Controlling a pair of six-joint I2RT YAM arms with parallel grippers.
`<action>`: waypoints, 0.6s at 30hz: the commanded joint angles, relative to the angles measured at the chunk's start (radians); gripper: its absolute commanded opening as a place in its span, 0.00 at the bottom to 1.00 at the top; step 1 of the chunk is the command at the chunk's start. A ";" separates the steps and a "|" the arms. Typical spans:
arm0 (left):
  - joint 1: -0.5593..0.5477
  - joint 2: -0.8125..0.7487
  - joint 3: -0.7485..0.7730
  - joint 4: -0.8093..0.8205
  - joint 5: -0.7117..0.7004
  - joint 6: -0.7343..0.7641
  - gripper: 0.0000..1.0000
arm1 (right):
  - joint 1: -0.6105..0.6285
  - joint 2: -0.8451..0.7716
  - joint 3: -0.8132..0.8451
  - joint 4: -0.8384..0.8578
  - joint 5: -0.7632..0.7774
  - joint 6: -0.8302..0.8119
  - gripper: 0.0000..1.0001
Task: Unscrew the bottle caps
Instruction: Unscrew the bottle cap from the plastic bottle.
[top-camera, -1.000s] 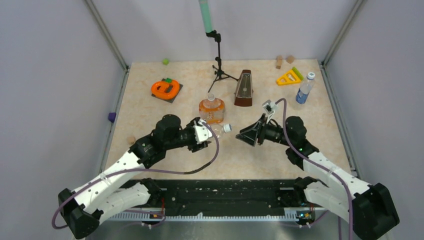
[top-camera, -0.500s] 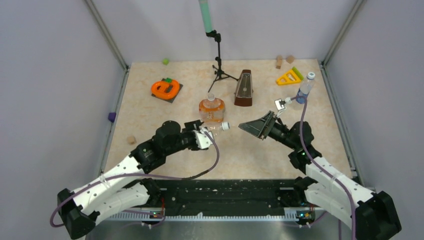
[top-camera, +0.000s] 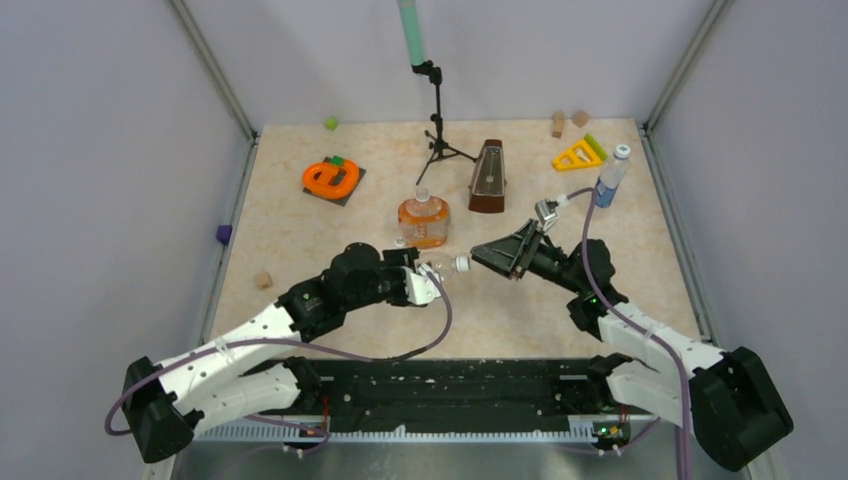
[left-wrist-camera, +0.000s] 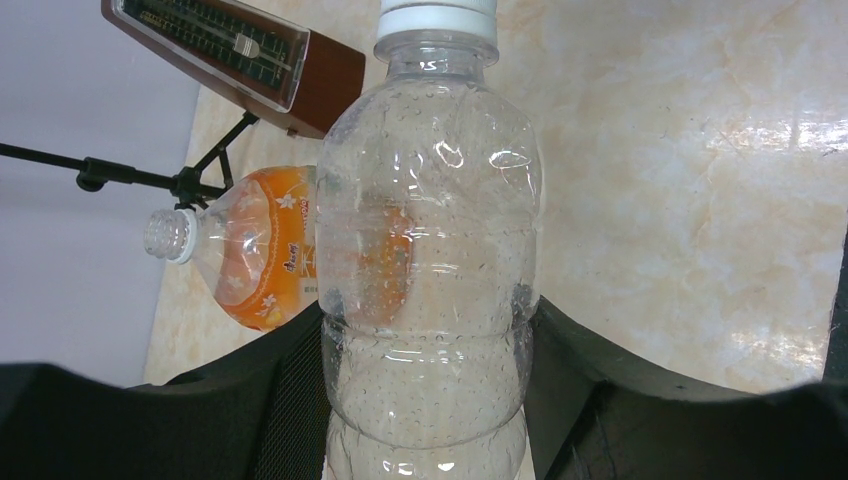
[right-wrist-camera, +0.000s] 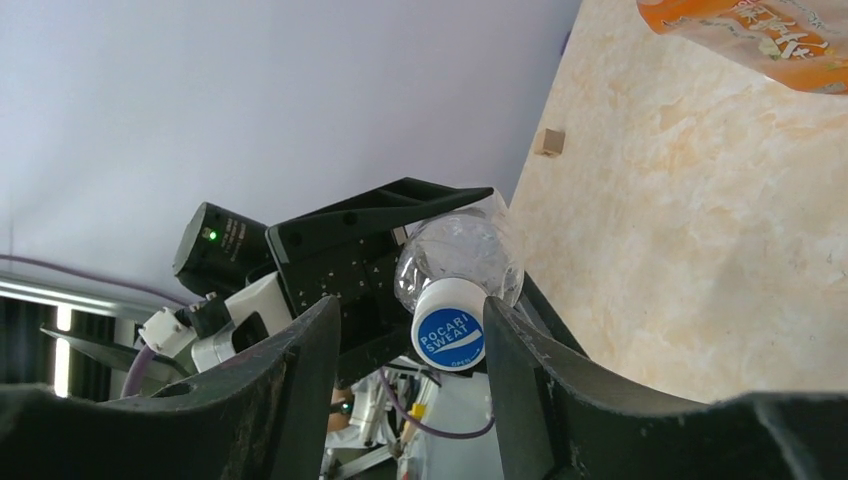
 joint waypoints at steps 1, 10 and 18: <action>-0.007 0.004 0.033 0.043 -0.015 0.006 0.00 | 0.015 0.003 0.025 -0.018 -0.043 -0.032 0.52; -0.010 0.020 0.046 0.027 0.000 0.002 0.00 | 0.019 0.004 0.066 -0.164 -0.051 -0.116 0.53; -0.013 0.041 0.064 0.009 0.004 0.000 0.00 | 0.023 0.058 0.016 0.087 -0.111 -0.007 0.53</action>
